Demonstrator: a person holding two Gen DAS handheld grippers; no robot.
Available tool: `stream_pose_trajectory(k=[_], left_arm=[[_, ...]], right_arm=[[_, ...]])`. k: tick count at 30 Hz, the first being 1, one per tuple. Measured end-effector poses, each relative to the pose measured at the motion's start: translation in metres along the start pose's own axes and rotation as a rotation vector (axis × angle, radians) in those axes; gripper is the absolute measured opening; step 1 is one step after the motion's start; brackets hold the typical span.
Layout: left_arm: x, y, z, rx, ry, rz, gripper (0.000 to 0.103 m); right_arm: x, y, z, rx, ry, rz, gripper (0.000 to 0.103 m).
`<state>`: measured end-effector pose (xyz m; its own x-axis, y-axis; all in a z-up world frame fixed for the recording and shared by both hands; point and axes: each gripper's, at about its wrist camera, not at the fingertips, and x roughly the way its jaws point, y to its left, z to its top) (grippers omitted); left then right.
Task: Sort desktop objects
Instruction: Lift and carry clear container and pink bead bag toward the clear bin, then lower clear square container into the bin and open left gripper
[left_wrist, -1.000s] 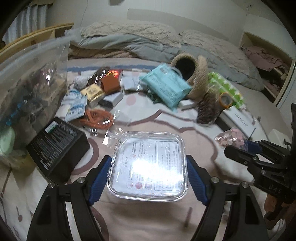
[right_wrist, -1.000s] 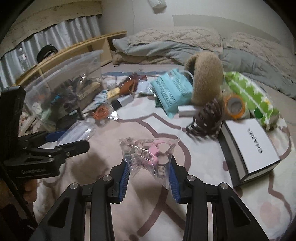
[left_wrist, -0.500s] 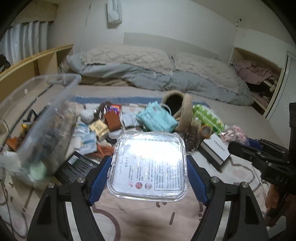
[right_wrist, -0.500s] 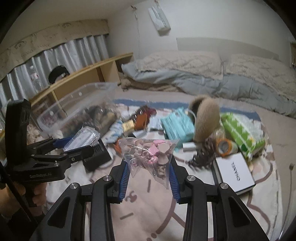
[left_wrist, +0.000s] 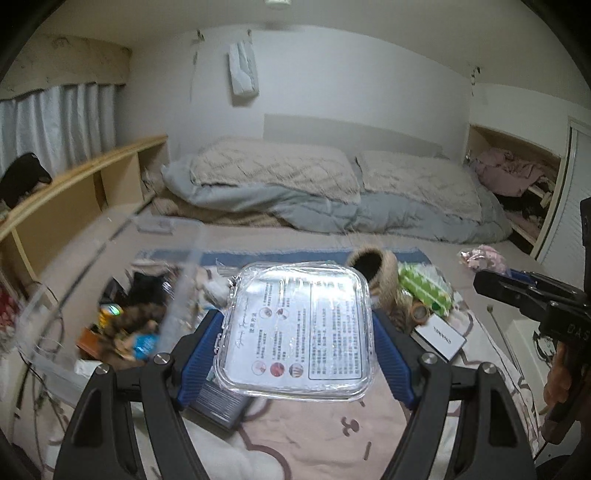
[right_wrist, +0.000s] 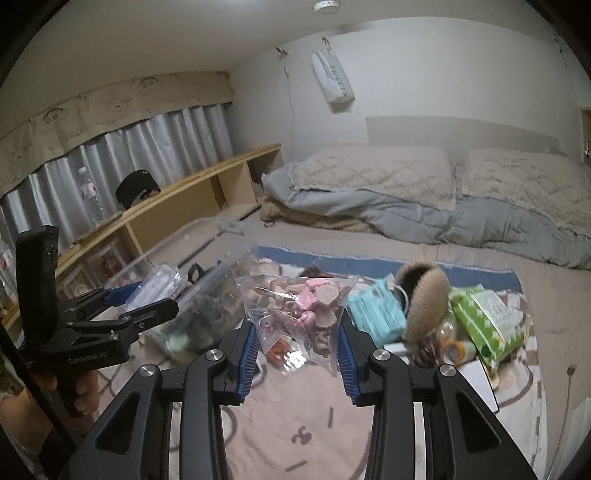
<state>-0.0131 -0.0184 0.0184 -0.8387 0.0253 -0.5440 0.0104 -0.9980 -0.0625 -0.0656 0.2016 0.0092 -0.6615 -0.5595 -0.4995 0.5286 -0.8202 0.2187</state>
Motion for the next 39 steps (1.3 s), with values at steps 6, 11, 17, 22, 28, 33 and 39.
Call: stream_pose_trajectory(k=[6, 11, 17, 22, 28, 33, 39], left_arm=[[-0.018, 0.028, 0.021, 0.007, -0.051, 0.057, 0.079], [-0.022, 0.056, 0.027, -0.022, -0.071, 0.089, 0.079], [-0.015, 0.095, 0.027, -0.054, -0.057, 0.129, 0.079], [-0.008, 0.127, 0.028, -0.07, -0.036, 0.185, 0.079], [0.009, 0.163, 0.023, -0.108, 0.018, 0.223, 0.079], [0.041, 0.185, 0.013, -0.117, 0.13, 0.25, 0.079], [0.079, 0.188, 0.001, -0.098, 0.231, 0.239, 0.079]], right_arm=[[0.004, 0.028, 0.022, -0.009, -0.023, 0.027, 0.039], [0.021, 0.054, 0.041, -0.02, -0.03, 0.062, 0.039], [0.053, 0.079, 0.052, -0.008, -0.03, 0.109, 0.039], [0.086, 0.101, 0.054, -0.022, -0.005, 0.154, 0.039], [0.118, 0.124, 0.061, -0.056, 0.023, 0.197, 0.039], [0.135, 0.136, 0.064, -0.034, 0.03, 0.255, 0.039], [0.152, 0.144, 0.063, -0.046, 0.059, 0.265, 0.039]])
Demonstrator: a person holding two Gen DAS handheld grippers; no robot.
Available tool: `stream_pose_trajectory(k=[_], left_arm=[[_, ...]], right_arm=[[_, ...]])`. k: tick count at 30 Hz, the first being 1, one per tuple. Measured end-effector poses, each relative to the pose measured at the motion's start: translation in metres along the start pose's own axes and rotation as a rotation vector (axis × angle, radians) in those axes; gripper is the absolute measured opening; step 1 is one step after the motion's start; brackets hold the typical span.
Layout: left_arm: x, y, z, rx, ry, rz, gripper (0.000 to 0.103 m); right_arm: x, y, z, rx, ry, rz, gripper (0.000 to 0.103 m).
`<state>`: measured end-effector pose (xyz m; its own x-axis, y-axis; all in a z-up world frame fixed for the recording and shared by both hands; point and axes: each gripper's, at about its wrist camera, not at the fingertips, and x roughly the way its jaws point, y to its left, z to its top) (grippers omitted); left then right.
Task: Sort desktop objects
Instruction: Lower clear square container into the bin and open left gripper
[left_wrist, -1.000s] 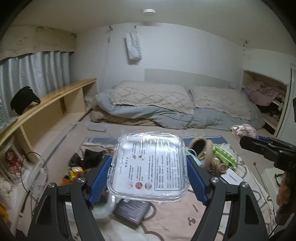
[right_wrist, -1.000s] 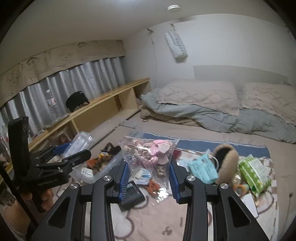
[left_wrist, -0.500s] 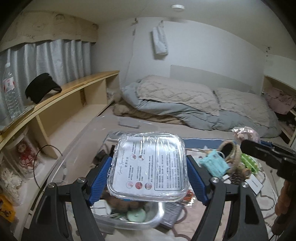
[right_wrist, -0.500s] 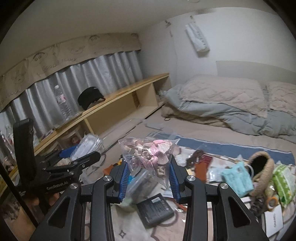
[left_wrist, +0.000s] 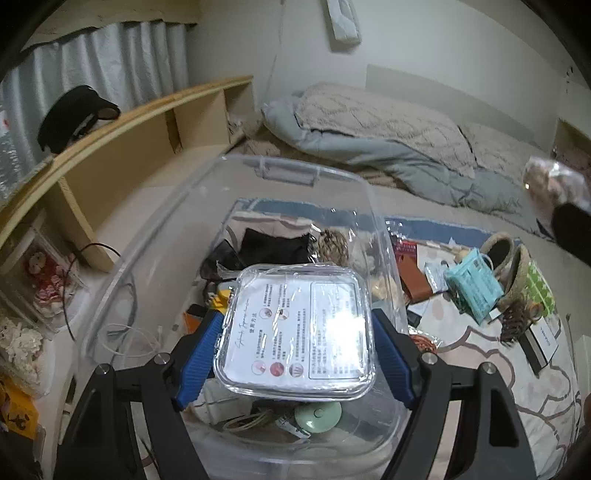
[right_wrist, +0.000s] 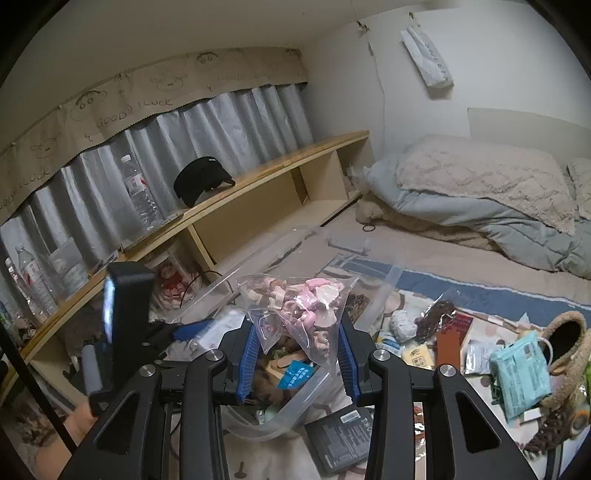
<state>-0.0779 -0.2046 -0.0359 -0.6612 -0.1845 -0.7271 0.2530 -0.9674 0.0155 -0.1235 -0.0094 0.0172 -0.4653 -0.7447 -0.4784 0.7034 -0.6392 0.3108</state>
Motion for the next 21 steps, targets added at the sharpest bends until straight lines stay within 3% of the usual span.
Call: stream_pose_trajectory(k=[8, 10, 12, 21], left_arm=[[0.031, -0.004, -0.002, -0.001, 0.032, 0.029, 0.079], [0.038, -0.001, -0.003, -0.013, 0.037, 0.048, 0.097], [0.04, 0.004, -0.003, -0.03, 0.032, 0.059, 0.098], [0.007, 0.038, -0.006, -0.133, -0.051, 0.055, 0.098]], right_arm=[[0.019, -0.009, 0.002, 0.025, 0.024, 0.008, 0.039], [0.023, -0.012, 0.003, 0.033, 0.027, 0.008, 0.039], [0.028, -0.014, 0.003, 0.044, 0.031, 0.011, 0.039], [0.053, -0.016, 0.0, 0.055, 0.07, 0.022, 0.039]])
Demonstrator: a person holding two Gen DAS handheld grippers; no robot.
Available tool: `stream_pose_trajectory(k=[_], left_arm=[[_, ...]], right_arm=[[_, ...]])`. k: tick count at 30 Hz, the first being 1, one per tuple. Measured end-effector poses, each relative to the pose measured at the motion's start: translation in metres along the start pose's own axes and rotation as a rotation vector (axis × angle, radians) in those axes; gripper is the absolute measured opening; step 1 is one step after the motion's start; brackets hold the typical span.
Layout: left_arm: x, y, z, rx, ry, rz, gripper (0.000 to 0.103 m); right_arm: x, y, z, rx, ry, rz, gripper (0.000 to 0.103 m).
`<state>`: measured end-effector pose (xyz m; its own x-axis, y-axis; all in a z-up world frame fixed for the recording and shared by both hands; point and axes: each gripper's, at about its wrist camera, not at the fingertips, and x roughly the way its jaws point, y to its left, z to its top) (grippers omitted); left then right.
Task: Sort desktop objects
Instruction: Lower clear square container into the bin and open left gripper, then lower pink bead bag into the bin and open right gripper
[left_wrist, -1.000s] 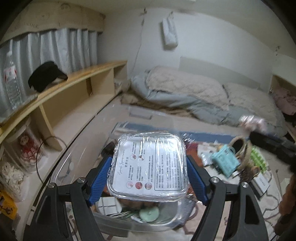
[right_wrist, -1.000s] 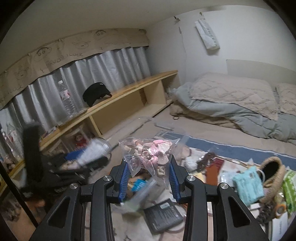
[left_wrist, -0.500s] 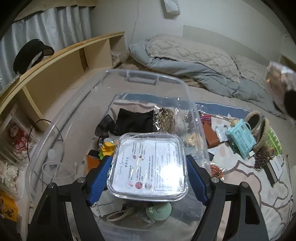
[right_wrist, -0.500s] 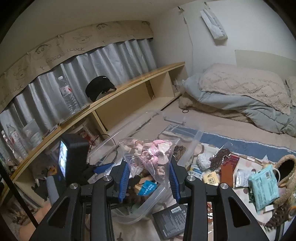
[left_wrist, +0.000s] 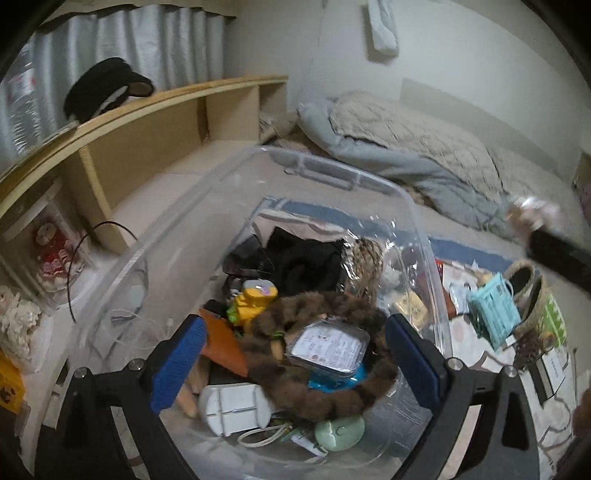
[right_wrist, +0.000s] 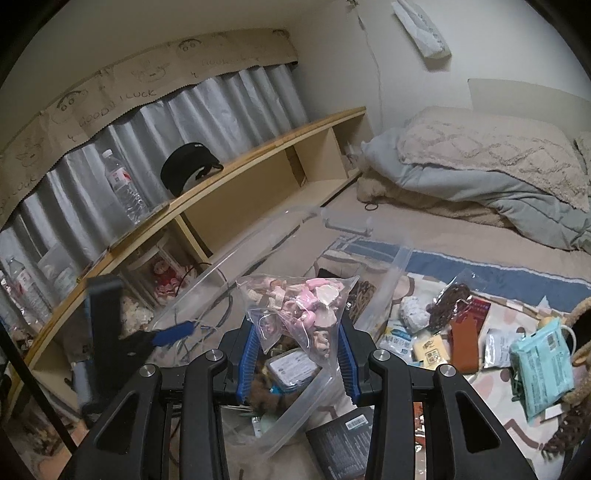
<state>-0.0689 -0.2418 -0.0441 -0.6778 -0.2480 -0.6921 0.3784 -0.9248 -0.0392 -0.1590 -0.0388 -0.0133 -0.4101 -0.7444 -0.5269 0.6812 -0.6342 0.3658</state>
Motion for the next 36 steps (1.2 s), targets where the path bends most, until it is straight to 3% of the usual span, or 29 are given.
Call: stream_pose_trajectory(k=[10, 23, 24, 27, 36], left_arm=[[-0.036, 0.038, -0.001, -0.088, -0.084, 0.005, 0.098], [-0.037, 0.05, 0.004, -0.125, -0.107, 0.021, 0.098], [-0.036, 0.05, 0.004, -0.124, -0.105, 0.021, 0.098], [-0.032, 0.049, 0.004, -0.115, -0.096, 0.027, 0.098], [-0.032, 0.039, 0.0, -0.054, -0.111, 0.045, 0.098]], right_arm=[[0.069, 0.012, 0.003, -0.02, 0.135, -0.062, 0.039], [0.137, 0.009, 0.023, -0.021, 0.222, -0.202, 0.04], [0.14, 0.007, 0.024, -0.004, 0.232, -0.2, 0.045], [0.139, 0.004, 0.027, 0.013, 0.196, -0.203, 0.076], [0.12, 0.005, 0.026, -0.003, 0.127, -0.163, 0.078]])
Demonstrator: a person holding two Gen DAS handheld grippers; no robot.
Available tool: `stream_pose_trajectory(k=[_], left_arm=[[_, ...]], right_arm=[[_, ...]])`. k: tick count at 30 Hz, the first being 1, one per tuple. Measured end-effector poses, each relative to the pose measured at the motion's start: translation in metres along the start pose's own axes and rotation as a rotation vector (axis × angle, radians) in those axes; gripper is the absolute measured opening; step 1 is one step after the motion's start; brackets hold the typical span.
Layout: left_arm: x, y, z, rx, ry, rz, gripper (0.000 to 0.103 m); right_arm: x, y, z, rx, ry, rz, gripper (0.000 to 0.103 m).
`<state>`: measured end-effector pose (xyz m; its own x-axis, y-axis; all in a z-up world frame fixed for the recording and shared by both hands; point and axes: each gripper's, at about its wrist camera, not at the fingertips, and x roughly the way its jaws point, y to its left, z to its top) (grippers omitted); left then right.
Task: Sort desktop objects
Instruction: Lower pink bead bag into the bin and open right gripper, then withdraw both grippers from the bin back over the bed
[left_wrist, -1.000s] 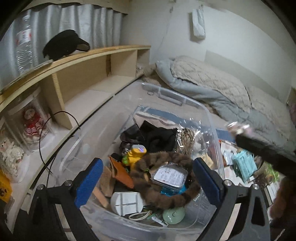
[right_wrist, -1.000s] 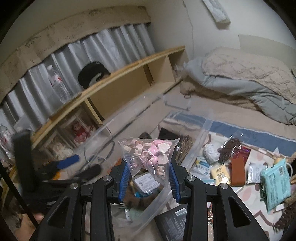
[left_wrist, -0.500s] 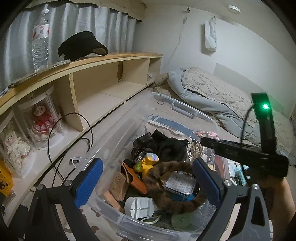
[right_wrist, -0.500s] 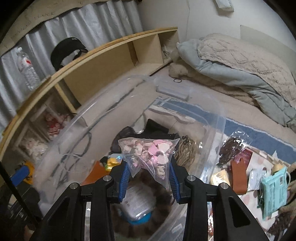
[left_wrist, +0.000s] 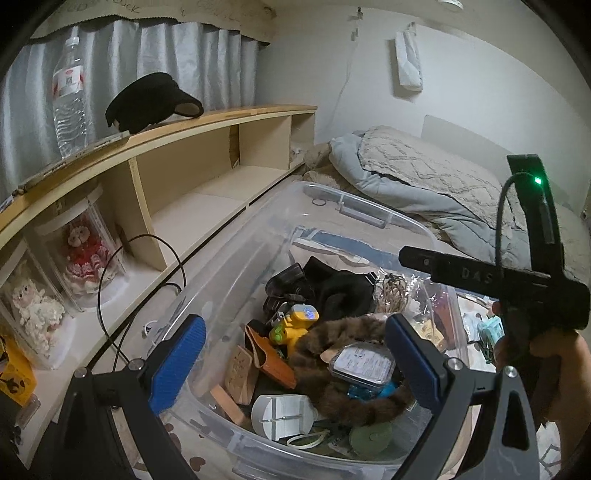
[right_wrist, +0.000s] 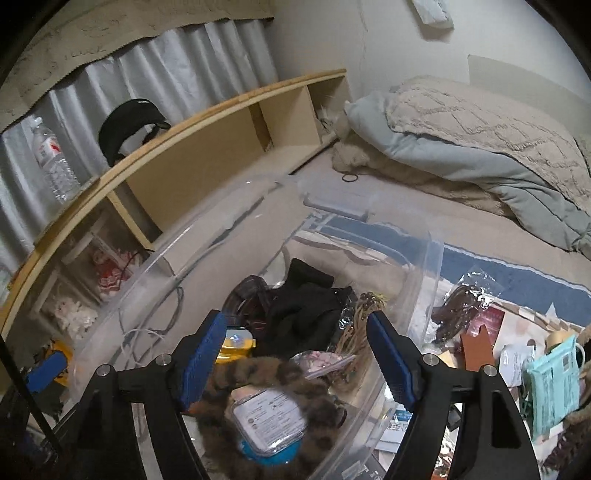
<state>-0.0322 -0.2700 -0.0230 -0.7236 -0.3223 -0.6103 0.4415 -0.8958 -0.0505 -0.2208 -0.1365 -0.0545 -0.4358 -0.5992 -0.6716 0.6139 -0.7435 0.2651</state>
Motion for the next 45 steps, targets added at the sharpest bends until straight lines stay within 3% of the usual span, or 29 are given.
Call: stream_pose_trajectory(k=[2, 6, 11, 20, 22, 32, 45], left_arm=[[-0.001, -0.001, 0.0, 0.002, -0.003, -0.004, 0.098], [-0.004, -0.003, 0.0, 0.008, -0.01, -0.009, 0.098], [-0.007, -0.004, 0.0, 0.003, -0.016, -0.023, 0.098], [-0.014, -0.01, -0.001, 0.018, -0.032, -0.033, 0.099], [-0.015, -0.011, -0.002, 0.022, -0.035, -0.034, 0.103], [-0.029, -0.015, 0.001, 0.027, -0.099, -0.03, 0.103], [-0.046, -0.05, -0.002, 0.087, -0.134, -0.073, 0.103]], right_arm=[[-0.005, 0.0, -0.002, -0.009, -0.012, 0.02, 0.079], [-0.019, 0.004, -0.007, -0.041, -0.049, 0.055, 0.096], [-0.037, 0.007, -0.012, -0.072, -0.11, 0.052, 0.103], [-0.067, -0.002, -0.027, -0.087, -0.17, 0.003, 0.103], [-0.074, -0.004, -0.032, -0.103, -0.183, -0.013, 0.103], [-0.112, -0.019, -0.048, -0.101, -0.233, -0.033, 0.103], [-0.168, -0.058, -0.074, -0.049, -0.279, -0.125, 0.103]])
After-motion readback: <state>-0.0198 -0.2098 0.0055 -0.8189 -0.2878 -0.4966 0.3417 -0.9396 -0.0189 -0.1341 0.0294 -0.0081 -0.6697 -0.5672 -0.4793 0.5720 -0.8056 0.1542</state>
